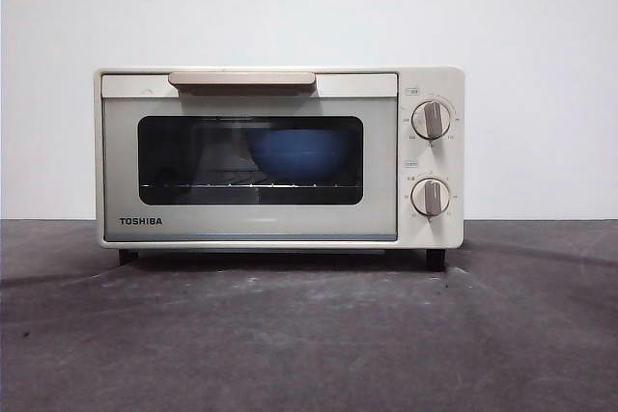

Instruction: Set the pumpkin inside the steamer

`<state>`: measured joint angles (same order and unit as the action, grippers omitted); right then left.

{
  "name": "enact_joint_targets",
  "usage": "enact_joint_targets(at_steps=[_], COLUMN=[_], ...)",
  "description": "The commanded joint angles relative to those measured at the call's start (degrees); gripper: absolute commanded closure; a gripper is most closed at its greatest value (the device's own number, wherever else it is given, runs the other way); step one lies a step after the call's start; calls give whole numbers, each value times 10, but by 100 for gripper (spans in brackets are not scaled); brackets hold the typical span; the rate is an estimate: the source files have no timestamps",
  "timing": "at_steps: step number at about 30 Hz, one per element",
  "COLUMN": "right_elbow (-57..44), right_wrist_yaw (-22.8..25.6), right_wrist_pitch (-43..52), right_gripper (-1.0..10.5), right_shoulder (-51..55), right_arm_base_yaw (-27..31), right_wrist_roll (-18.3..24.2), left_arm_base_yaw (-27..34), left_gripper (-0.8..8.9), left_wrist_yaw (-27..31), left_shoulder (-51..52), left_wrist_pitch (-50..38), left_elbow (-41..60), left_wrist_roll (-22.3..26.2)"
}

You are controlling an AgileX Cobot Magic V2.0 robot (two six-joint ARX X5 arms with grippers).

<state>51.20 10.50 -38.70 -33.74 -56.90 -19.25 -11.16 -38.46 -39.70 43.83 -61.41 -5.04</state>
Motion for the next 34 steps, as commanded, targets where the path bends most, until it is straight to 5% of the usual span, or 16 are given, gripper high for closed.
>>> enact_joint_targets(at_steps=[1,10,17,24,34], right_elbow=[5,5,5,5,5], right_wrist_yaw=[1,1,1,1,1], right_wrist_pitch=[6,6,6,6,6], right_gripper=[933,933,933,933,933], right_shoulder=[-2,-2,-2,-2,-2], right_arm_base_yaw=[-6,-6,-6,-6,-6], right_wrist_roll=[9,9,9,9,9], left_arm_base_yaw=[-2,8,56,92,82], left_gripper=[795,795,795,795,795], left_wrist_yaw=[1,-3,0,207,378], left_shoulder=[6,34,191,310,389], left_wrist_pitch=[-5,-50,-350,-395,-396], left_elbow=[-10,21,287,473,601], left_wrist_roll=[10,10,17,-17,-17])
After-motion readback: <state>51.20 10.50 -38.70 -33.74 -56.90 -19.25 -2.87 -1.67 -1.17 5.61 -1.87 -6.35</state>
